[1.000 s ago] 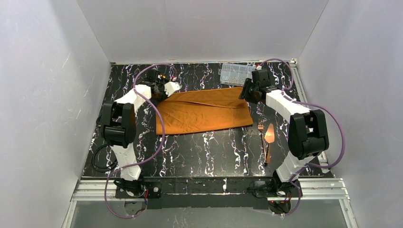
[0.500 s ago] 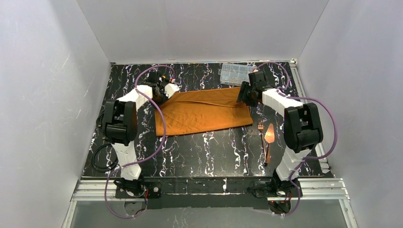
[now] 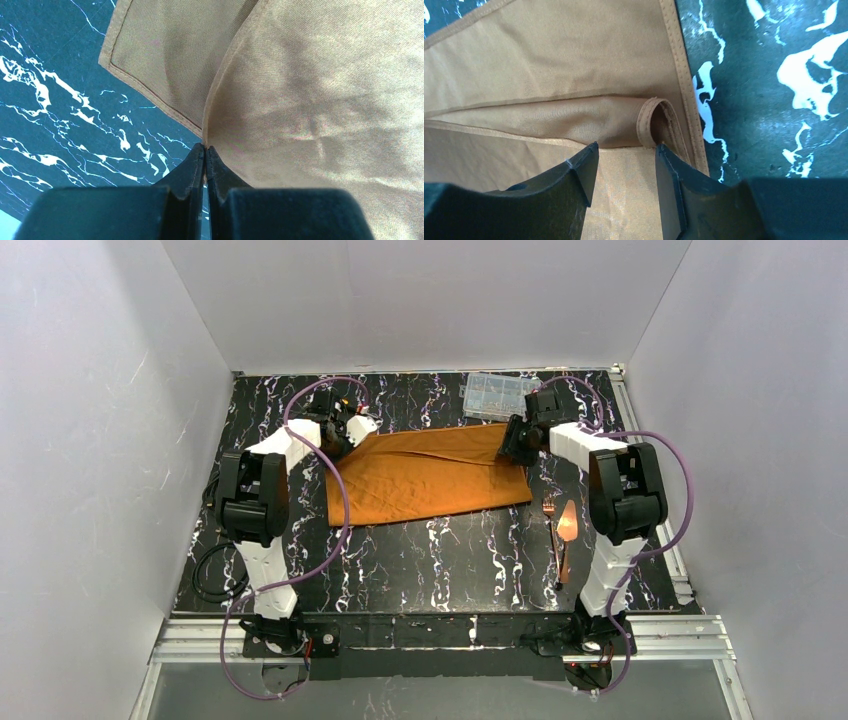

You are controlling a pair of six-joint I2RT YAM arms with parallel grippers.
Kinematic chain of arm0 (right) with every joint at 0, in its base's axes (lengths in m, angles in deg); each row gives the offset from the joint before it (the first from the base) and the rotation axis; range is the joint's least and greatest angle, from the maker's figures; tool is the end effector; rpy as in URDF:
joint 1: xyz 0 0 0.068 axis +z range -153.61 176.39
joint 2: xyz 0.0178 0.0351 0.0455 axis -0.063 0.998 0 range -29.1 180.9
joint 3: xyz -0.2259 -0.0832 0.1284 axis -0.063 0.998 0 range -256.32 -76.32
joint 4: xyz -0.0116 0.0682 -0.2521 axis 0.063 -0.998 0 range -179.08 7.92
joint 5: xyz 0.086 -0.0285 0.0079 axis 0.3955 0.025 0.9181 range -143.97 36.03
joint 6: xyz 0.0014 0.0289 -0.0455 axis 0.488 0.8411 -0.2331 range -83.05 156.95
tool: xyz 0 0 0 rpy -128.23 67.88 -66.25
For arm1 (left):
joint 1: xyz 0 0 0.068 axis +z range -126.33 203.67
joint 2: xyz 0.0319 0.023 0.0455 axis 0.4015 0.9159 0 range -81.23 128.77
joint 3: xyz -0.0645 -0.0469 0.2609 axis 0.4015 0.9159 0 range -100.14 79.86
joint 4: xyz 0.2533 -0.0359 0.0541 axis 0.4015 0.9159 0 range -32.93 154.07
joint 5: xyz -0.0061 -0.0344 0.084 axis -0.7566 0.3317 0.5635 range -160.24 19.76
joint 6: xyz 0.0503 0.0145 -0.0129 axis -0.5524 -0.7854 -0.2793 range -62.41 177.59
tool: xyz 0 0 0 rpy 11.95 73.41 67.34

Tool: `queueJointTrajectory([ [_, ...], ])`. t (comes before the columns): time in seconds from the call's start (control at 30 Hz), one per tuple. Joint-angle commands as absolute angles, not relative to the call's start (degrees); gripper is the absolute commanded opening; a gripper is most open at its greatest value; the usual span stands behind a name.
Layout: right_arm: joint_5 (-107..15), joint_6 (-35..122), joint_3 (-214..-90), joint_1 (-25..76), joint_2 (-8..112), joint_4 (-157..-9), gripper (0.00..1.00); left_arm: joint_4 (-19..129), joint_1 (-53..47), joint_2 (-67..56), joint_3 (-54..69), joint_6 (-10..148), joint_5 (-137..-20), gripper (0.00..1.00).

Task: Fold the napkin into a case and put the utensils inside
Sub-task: Fold and flatten the napkin at the center of the board.

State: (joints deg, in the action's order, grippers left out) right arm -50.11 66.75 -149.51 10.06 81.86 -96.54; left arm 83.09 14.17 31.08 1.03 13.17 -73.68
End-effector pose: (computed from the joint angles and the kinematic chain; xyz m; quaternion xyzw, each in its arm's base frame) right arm 0.3997 0.0997 0.1709 0.1219 0.9378 0.1493 0.2887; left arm 0.4072 -0.0704 0.1782 0.4443 0.8559 0.0513 0.2595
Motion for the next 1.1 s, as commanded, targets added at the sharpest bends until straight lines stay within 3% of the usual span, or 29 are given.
queueJointTrajectory([
  [0.0, -47.90, 65.93, -151.71, 8.96, 80.76, -96.08, 0.55, 84.98, 14.27, 30.50, -0.20, 12.97, -74.48, 0.00],
  [0.17, -46.81, 65.68, -150.60, 8.25, 80.56, -94.85, 0.54, 84.83, 14.27, 29.80, 0.59, 12.33, -74.57, 0.00],
  [0.37, -44.19, 66.69, -151.65, 8.07, 82.52, -93.26, 0.46, 84.39, 14.27, 29.25, 1.15, 11.91, -74.31, 0.00],
  [0.47, -43.84, 67.02, -152.48, 8.07, 83.19, -93.15, 0.38, 84.25, 14.27, 29.38, 0.77, 12.40, -74.30, 0.00],
  [0.67, -44.55, 67.59, -153.93, 7.82, 82.91, -92.75, 0.11, 84.01, 14.27, 29.25, 0.08, 13.35, -74.42, 0.00],
  [0.73, -45.07, 67.56, -154.82, 7.37, 83.17, -93.42, 0.07, 84.14, 14.27, 29.21, -0.16, 13.34, -74.37, 0.00],
  [0.83, -45.01, 67.33, -155.57, 6.54, 83.12, -94.20, 0.10, 84.22, 14.27, 29.16, -0.18, 13.01, -74.16, 0.00],
  [0.9, -45.38, 66.74, -155.52, 5.97, 82.59, -94.93, 0.30, 84.32, 14.29, 29.21, -0.15, 12.82, -74.06, 0.00],
  [0.93, -45.51, 66.30, -154.95, 5.75, 82.03, -95.13, 0.35, 84.43, 14.27, 29.09, -0.20, 12.78, -74.00, 0.00],
  [1.07, -43.94, 66.13, -151.15, 4.62, 79.97, -93.96, 0.43, 84.60, 14.27, 28.82, -0.05, 12.52, -74.23, 0.00],
])
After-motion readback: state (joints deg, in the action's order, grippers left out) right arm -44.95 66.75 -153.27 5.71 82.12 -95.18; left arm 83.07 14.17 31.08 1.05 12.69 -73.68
